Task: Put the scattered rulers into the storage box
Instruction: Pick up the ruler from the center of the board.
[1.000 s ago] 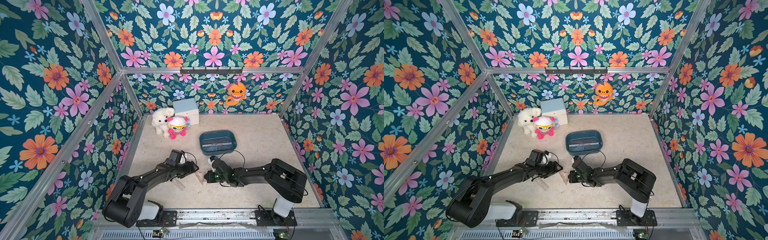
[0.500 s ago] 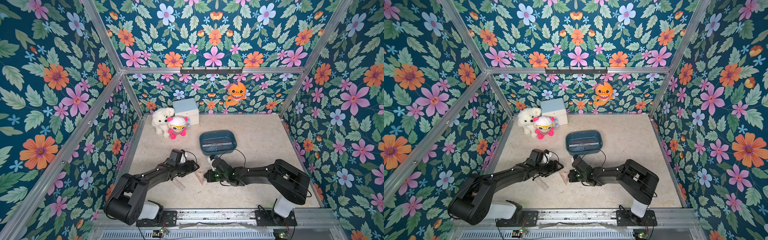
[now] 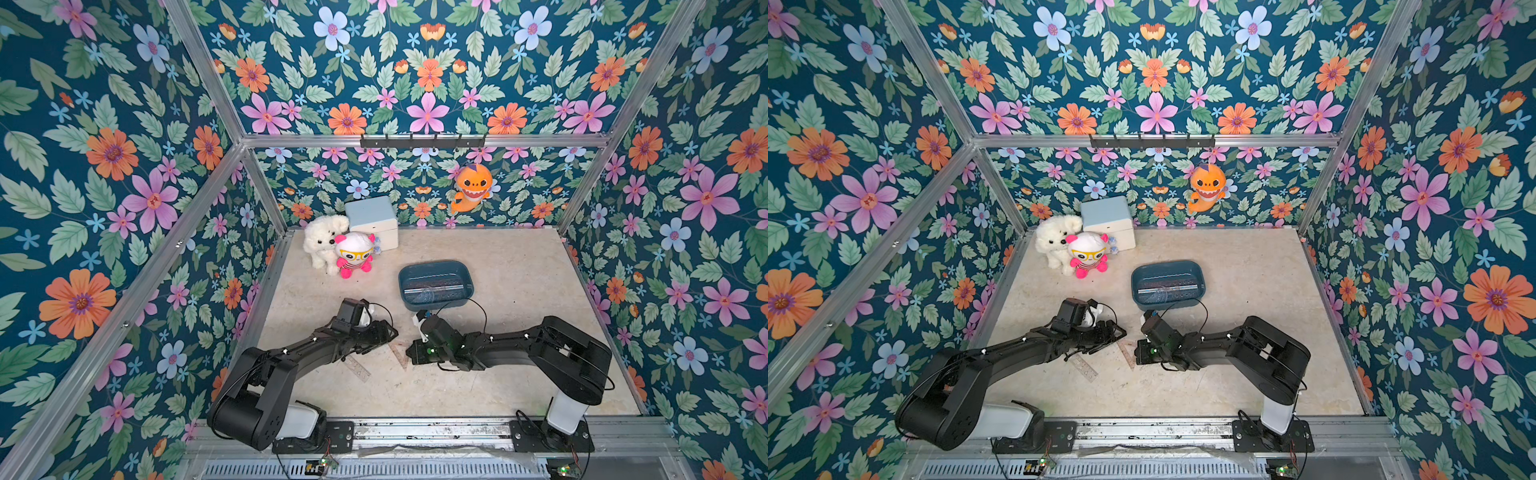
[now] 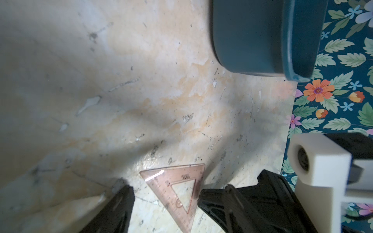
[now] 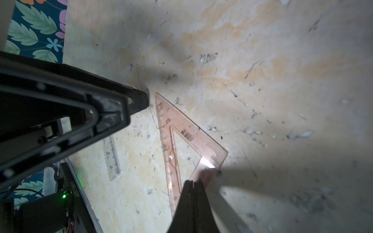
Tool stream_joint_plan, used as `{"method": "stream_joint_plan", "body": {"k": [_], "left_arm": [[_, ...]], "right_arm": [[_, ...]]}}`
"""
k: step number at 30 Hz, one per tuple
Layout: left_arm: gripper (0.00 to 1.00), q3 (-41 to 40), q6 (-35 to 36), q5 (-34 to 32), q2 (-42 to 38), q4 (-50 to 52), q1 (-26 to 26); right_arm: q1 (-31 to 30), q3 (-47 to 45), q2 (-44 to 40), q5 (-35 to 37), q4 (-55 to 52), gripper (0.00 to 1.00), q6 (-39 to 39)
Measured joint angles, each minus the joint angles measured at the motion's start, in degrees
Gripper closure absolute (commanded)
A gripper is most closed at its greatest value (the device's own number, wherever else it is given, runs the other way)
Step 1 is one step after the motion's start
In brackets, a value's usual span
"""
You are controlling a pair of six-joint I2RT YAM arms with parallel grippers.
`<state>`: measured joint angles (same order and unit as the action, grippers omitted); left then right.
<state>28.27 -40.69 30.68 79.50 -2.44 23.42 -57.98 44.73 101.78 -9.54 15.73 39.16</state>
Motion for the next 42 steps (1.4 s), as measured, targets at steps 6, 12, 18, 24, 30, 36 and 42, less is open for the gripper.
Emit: {"method": "stream_joint_plan", "body": {"k": [6,12,18,24,30,36,42], "left_arm": [[0.24,0.02,0.17,0.46,0.07,0.02,-0.52],[0.24,0.37,0.17,0.68,0.26,0.48,-0.85],[0.24,0.57,-0.02,0.98,1.38,-0.15,-1.01],[0.25,-0.09,-0.13,1.62,3.61,-4.94,-1.07],[0.25,-1.14,-0.90,2.36,4.44,-8.92,-1.14],[0.25,-1.99,-0.90,1.90,3.82,-10.01,-1.07],[0.25,-2.16,-0.90,1.70,3.13,-10.08,-1.07]], "right_arm": [[0.02,-0.37,0.02,-0.22,0.07,1.00,0.02],[0.02,-0.68,0.24,-0.46,0.92,1.00,0.04],[0.02,-0.79,0.63,-0.70,1.81,1.00,0.11],[0.02,-1.05,0.66,-0.70,2.32,1.00,0.20],[0.02,-1.40,-0.57,-0.66,1.07,1.00,0.22],[0.02,0.94,-1.36,-0.61,0.35,1.00,-0.46],[0.02,2.56,0.66,-0.68,0.28,1.00,-1.27]]}}
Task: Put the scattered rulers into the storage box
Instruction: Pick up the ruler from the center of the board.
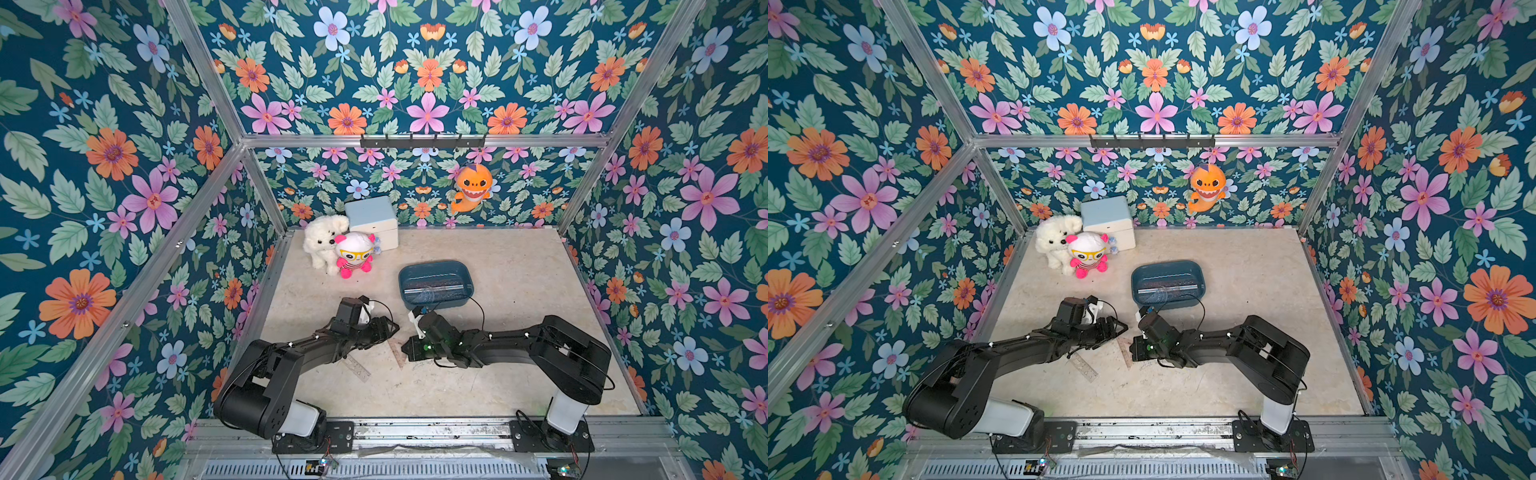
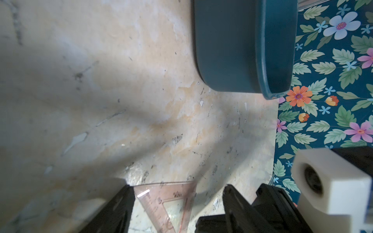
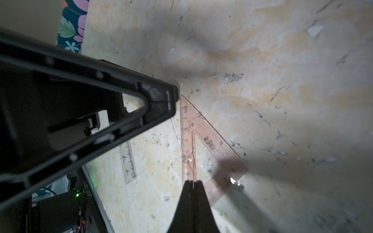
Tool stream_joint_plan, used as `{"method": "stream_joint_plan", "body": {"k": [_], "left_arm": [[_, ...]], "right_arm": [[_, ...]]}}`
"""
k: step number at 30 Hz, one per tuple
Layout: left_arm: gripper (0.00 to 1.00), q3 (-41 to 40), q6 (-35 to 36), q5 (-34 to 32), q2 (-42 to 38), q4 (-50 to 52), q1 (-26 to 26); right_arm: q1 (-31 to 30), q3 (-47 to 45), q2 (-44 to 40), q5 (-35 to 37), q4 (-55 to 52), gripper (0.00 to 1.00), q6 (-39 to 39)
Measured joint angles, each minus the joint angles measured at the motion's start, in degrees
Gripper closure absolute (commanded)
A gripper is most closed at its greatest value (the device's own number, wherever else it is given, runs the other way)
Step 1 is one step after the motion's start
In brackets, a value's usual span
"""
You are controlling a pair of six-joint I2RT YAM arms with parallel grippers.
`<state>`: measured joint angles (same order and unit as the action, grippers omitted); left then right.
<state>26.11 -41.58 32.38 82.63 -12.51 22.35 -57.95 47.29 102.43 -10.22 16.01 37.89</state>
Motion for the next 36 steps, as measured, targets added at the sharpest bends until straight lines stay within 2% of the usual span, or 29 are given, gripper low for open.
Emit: {"method": "stream_joint_plan", "body": {"k": [20,36], "left_arm": [[0.24,1.01,-0.42,-0.96,0.04,2.75,-0.07],[0.26,-1.57,-0.37,0.68,2.97,-7.39,0.04]], "right_arm": [[0.00,-2.32,1.29,-0.37,2.89,1.00,0.24],[0.37,-2.67,1.75,-1.42,4.50,1.00,0.28]]}}
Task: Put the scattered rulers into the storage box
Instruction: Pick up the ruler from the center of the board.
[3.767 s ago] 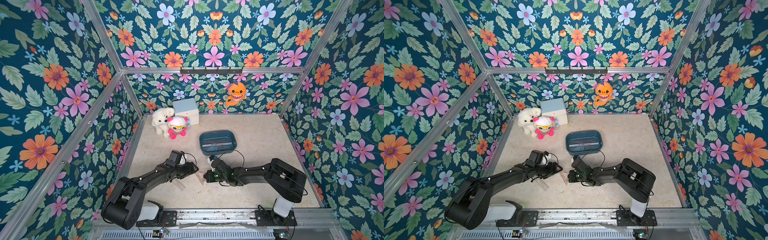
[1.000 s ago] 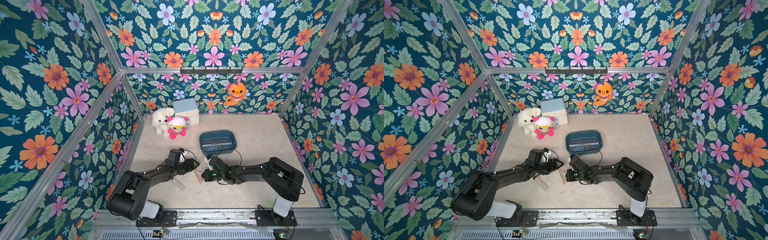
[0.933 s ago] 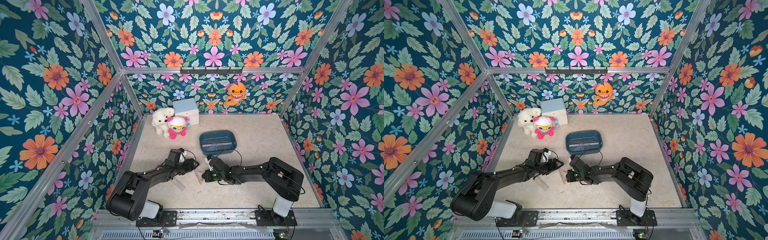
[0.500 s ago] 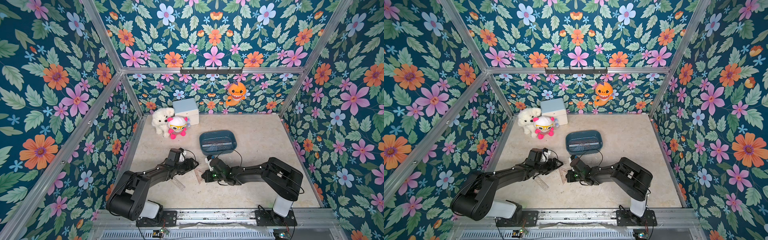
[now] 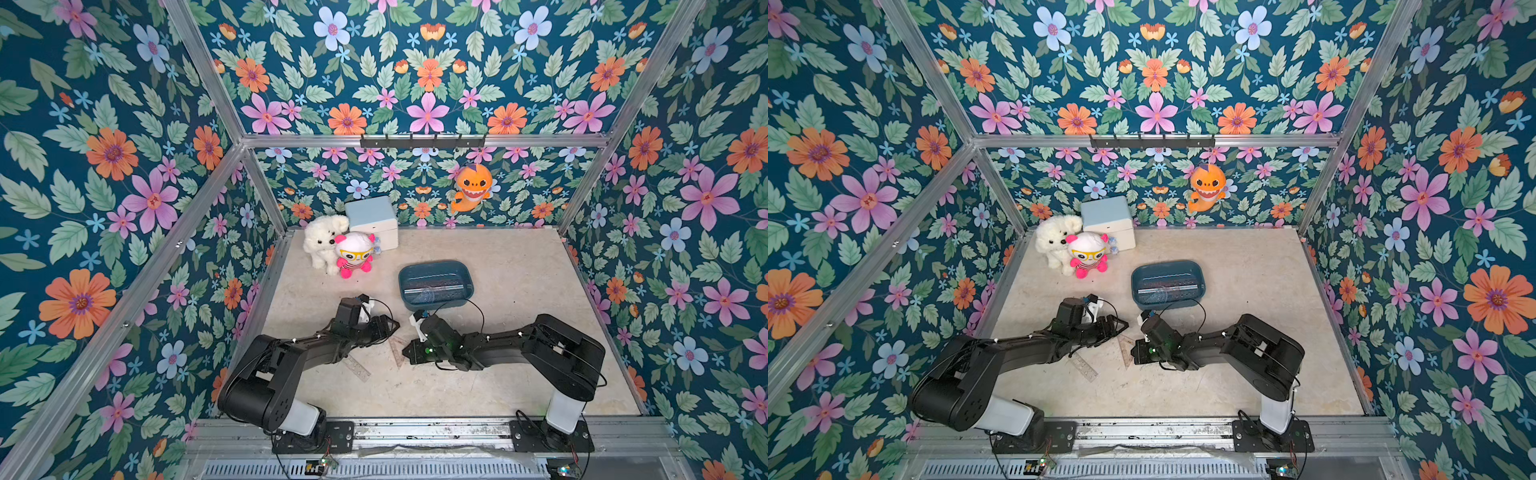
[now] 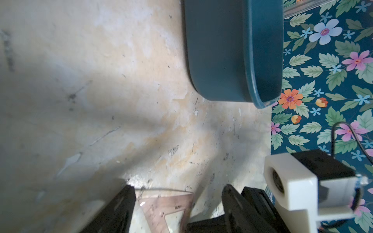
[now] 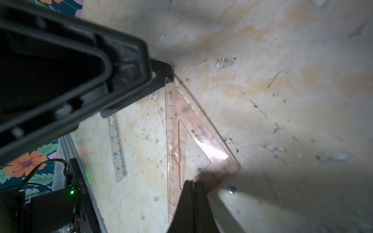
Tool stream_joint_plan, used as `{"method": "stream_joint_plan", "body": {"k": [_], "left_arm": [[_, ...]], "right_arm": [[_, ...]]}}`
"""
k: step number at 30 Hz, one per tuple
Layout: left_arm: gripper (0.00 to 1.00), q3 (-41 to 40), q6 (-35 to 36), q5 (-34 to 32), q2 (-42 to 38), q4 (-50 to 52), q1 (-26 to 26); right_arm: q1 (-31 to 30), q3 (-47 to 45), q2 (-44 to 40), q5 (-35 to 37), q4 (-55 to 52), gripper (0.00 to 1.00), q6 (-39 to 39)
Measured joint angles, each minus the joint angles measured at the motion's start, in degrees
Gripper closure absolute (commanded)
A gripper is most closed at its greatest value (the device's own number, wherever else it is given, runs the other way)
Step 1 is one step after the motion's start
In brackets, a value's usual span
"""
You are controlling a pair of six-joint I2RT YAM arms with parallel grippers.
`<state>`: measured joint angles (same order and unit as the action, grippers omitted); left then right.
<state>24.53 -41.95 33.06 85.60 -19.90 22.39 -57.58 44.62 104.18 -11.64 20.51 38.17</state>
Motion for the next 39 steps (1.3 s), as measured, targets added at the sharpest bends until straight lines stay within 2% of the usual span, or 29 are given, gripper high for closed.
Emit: {"method": "stream_joint_plan", "body": {"k": [15,22,27,32,36,39], "left_arm": [[0.32,-0.11,0.04,0.26,3.15,-5.70,1.79],[0.50,0.31,-0.04,0.57,5.62,-7.37,2.69],[0.67,0.74,-0.22,0.90,7.10,-7.43,3.52],[0.76,1.25,-0.96,1.57,8.74,-7.78,4.09],[0.88,1.77,-0.92,1.62,9.79,-7.67,4.61],[0.90,2.14,-0.87,1.49,10.29,-7.17,5.33]], "right_arm": [[0.04,0.11,0.92,-0.76,1.84,1.00,0.35],[0.39,0.24,1.73,-1.77,3.19,1.00,0.35],[0.70,0.24,2.12,-2.25,3.93,1.00,0.33],[1.05,-0.07,2.32,-3.04,4.85,1.00,0.31],[1.29,-0.72,2.32,-3.37,5.99,1.00,0.28],[1.55,-1.11,2.14,-3.67,6.34,1.00,0.31]]}}
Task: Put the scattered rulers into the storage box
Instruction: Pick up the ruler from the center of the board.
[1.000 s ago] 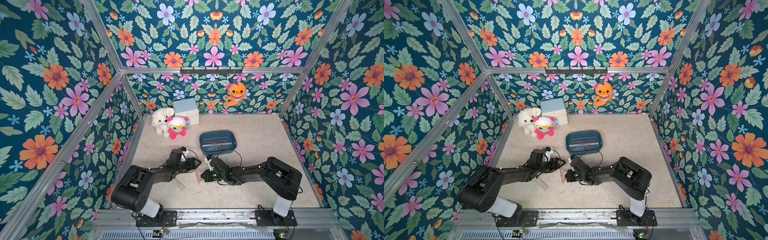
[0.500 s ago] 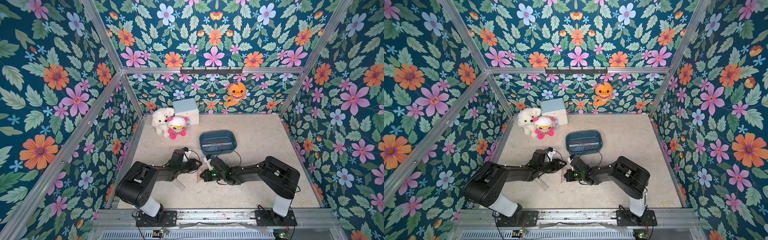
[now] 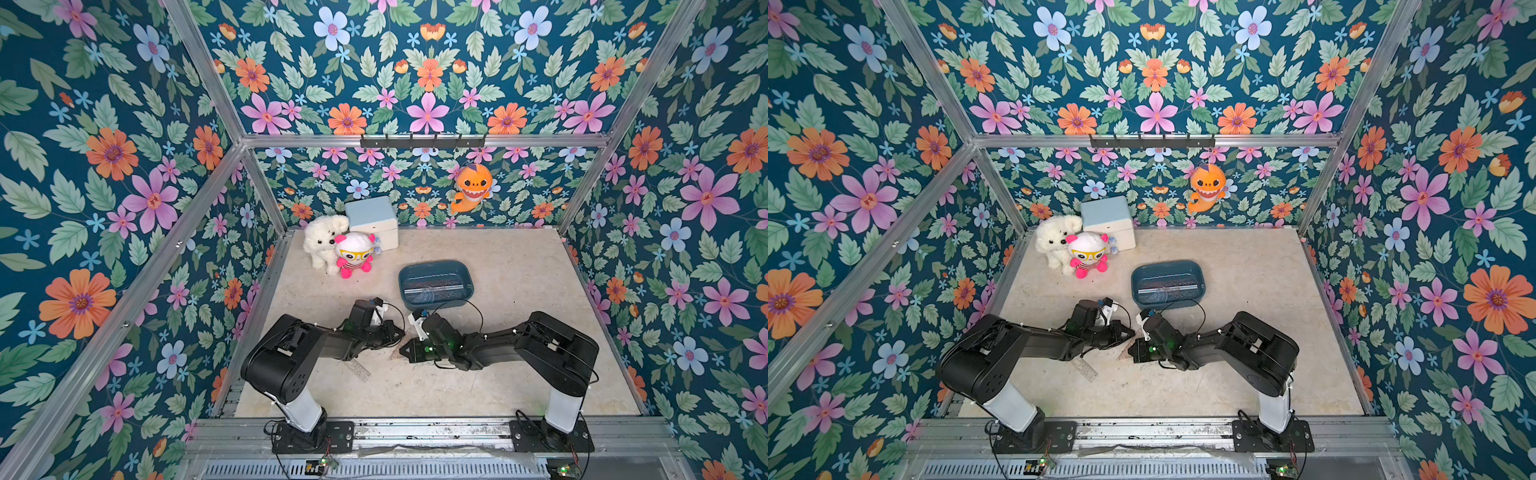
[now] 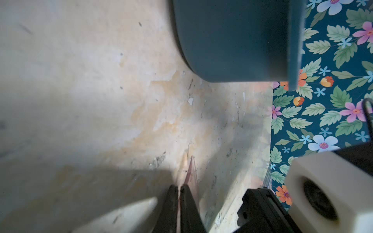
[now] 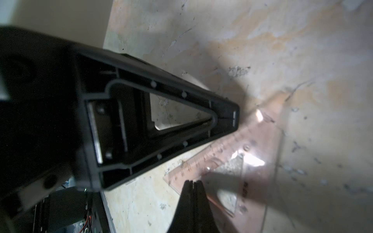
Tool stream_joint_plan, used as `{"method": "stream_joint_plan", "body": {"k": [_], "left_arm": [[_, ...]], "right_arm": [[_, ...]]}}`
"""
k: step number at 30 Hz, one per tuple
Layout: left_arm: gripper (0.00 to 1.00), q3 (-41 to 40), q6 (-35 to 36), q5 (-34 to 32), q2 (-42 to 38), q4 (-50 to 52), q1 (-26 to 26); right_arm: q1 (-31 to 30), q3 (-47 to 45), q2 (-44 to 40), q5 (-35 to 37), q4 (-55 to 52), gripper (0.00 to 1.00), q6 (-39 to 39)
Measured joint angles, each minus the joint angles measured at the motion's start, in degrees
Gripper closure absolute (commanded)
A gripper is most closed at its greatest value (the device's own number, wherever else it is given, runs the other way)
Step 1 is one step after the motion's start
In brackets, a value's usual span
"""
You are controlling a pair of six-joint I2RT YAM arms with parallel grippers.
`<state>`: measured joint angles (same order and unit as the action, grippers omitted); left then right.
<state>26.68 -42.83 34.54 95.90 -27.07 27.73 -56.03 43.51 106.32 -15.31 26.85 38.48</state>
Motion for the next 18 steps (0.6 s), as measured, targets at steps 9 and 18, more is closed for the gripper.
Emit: {"method": "stream_joint_plan", "body": {"k": [9,18], "left_arm": [[0.82,0.13,1.44,-1.73,-4.66,8.37,0.39],[0.63,1.18,2.82,-5.03,-11.04,18.08,0.42]], "right_arm": [[2.82,-2.43,-9.18,-0.07,-3.21,1.00,1.07],[4.57,-2.40,-5.16,-1.55,-1.03,1.00,2.60]]}}
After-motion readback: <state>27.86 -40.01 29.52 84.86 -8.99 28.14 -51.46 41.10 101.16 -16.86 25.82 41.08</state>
